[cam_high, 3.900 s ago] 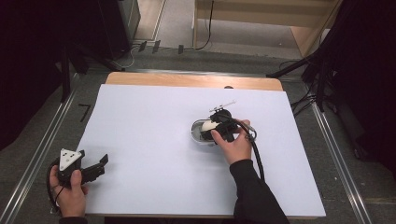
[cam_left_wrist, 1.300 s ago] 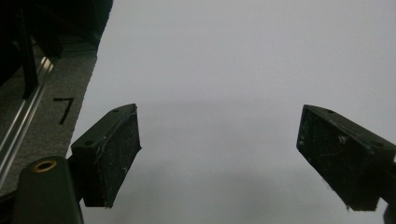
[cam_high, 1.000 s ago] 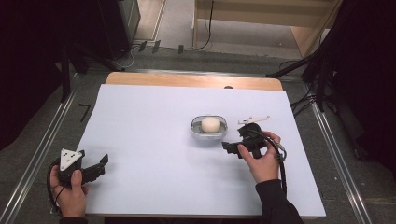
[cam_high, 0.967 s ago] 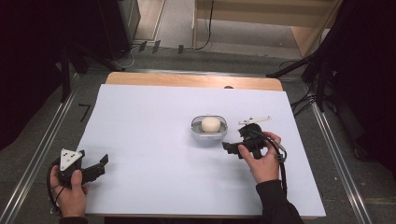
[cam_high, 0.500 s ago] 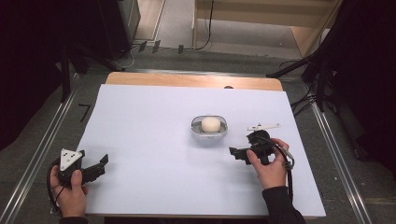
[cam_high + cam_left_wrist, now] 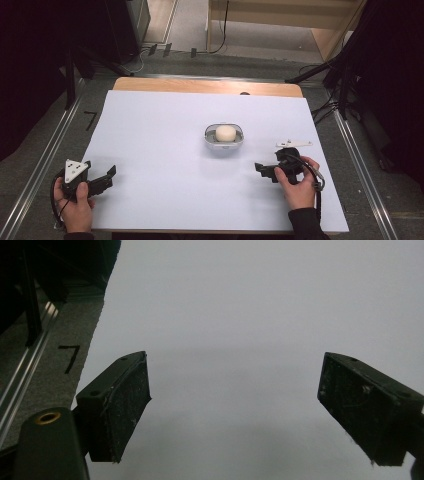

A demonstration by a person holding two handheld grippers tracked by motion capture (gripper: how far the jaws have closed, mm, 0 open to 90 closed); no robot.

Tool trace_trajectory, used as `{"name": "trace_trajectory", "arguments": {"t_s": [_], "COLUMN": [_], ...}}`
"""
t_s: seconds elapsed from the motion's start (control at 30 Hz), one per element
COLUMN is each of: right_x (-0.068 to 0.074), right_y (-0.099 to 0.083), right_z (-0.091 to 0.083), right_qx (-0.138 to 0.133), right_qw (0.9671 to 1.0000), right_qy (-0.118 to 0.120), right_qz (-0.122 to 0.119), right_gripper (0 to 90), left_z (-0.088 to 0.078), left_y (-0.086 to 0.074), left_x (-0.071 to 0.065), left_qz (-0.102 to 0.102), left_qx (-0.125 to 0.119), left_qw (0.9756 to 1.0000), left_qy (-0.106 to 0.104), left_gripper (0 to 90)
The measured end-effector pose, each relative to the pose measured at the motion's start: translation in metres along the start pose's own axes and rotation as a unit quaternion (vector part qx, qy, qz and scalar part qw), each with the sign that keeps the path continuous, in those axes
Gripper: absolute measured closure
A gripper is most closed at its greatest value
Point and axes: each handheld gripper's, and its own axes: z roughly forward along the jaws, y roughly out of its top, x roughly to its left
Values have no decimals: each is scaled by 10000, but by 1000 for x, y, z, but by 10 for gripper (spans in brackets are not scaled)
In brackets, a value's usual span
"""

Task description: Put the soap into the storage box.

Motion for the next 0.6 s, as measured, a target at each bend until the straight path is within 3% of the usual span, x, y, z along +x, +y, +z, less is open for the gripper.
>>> {"name": "trace_trajectory", "arguments": {"t_s": [0.6], "right_x": [-33], "right_y": [-35], "right_z": [-21], "right_qx": [-186], "right_qw": [9992], "right_qy": [-97], "right_qz": [335], "right_gripper": [78], "left_z": [0], "left_y": [0], "left_x": [0], "left_qz": [3], "left_qx": [-15], "left_qw": [10000], "left_qy": [-5], "left_gripper": [145]}}
